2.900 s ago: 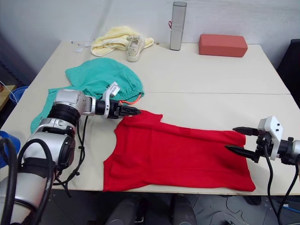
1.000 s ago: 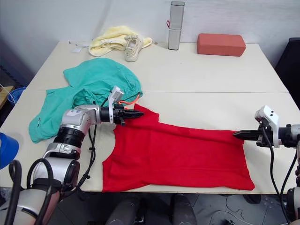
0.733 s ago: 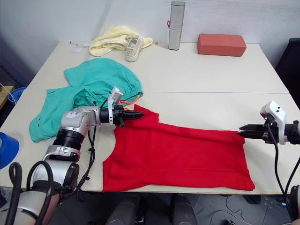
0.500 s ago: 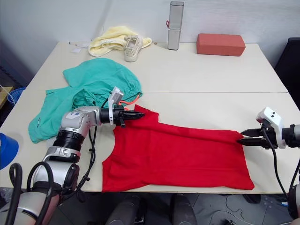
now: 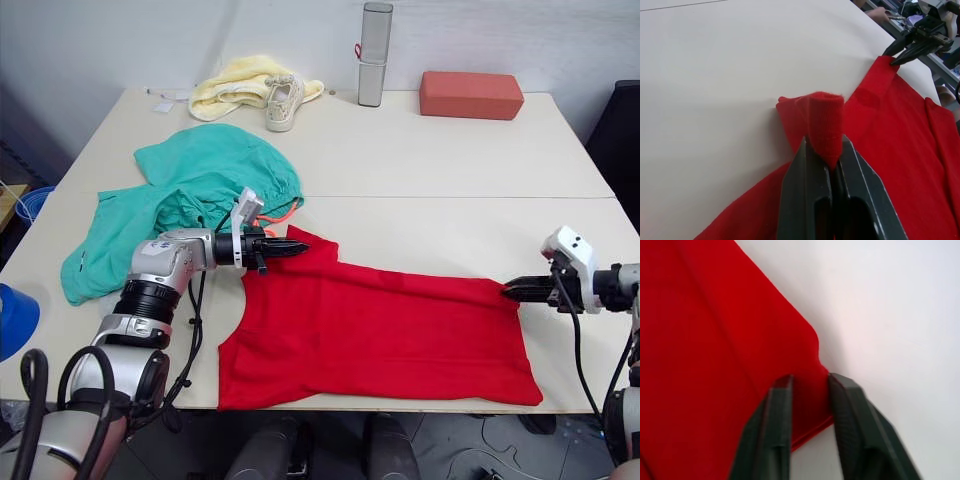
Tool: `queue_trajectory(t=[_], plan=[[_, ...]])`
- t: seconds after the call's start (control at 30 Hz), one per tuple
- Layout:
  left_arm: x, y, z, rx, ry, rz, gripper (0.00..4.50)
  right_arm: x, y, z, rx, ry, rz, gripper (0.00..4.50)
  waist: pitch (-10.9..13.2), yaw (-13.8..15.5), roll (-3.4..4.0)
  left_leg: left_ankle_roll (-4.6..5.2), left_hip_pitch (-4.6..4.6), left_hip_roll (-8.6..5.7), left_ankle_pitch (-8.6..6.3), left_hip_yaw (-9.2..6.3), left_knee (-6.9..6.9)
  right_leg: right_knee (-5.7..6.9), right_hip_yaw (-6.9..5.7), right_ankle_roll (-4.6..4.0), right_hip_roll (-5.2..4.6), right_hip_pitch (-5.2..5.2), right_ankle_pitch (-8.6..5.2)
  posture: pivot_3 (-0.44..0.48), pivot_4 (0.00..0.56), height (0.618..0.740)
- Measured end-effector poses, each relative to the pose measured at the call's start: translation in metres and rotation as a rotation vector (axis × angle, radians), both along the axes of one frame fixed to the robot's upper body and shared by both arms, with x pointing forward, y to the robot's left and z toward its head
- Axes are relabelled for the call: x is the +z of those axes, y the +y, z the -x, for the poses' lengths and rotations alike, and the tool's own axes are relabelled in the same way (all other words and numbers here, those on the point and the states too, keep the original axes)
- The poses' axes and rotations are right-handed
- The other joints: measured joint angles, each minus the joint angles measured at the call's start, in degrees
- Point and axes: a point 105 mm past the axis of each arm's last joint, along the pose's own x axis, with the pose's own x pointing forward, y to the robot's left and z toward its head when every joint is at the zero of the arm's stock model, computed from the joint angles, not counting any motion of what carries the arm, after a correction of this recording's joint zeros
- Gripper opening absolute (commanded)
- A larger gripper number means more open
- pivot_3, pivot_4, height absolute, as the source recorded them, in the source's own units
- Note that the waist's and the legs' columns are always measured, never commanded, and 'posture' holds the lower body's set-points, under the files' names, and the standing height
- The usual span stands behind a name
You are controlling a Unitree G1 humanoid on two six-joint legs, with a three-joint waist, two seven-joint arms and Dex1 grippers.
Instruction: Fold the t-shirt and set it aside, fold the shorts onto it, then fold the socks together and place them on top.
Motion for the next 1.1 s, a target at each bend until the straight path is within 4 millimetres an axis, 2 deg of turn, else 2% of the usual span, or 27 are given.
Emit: queue_trajectory(t=[0.17,0.33,0.5,0.63,0.8,0.93,1.1], plan=[[0.0,0.0,0.0,0.001,-0.001,0.0,0.0,0.005,0.002,0.001,0.024,-0.047,-0.021,0.01,0.0,0.08,0.0,0.0,0.0,0.0,0.0,0.0,0.0,0.0,0.0,0.0,0.0,0.0,0.0,0.0,0.15,0.74],[-0.002,0.001,0.009,-0.029,-0.019,0.03,0.0,0.014,0.008,0.007,0.097,-0.152,-0.02,0.01,0.0,0.04,0.0,-0.01,0.01,0.01,-0.01,0.0,0.0,0.0,0.01,0.0,0.0,0.0,0.0,0.0,0.15,0.74],[0.014,0.011,0.022,-0.067,-0.165,0.095,0.0,0.014,0.018,0.021,0.214,-0.303,0.028,0.01,-0.01,0.07,0.01,-0.05,0.03,0.04,-0.03,0.0,-0.01,-0.02,0.01,0.0,0.01,0.02,0.0,0.0,0.15,0.74],[0.014,0.019,0.031,-0.069,-0.274,0.104,0.0,0.009,0.02,0.031,0.263,-0.387,0.069,0.01,-0.01,0.17,0.01,-0.04,0.09,0.03,-0.03,-0.01,0.0,-0.09,0.03,0.0,-0.02,0.09,0.0,0.0,0.15,0.74],[0.001,0.037,0.045,-0.109,-0.411,0.023,0.0,0.0,0.017,0.043,0.298,-0.438,0.133,0.01,-0.02,-0.01,0.03,-0.04,0.17,0.04,-0.04,0.02,-0.01,-0.22,0.14,-0.01,-0.02,0.11,0.0,0.0,0.15,0.74],[-0.018,0.038,0.057,-0.188,-0.5,-0.074,0.0,-0.006,0.013,0.045,0.297,-0.476,0.174,0.01,-0.02,-0.11,0.03,-0.02,0.17,0.05,-0.05,-0.01,-0.02,-0.27,0.25,-0.02,-0.07,0.14,-0.01,0.0,0.15,0.74],[-0.034,0.041,0.059,-0.22,-0.561,-0.148,0.0,-0.018,0.012,0.044,0.285,-0.499,0.196,0.01,-0.02,-0.31,0.04,0.02,0.17,0.05,-0.07,-0.04,-0.03,-0.28,0.43,-0.04,-0.13,0.14,-0.02,0.0,0.15,0.74]])
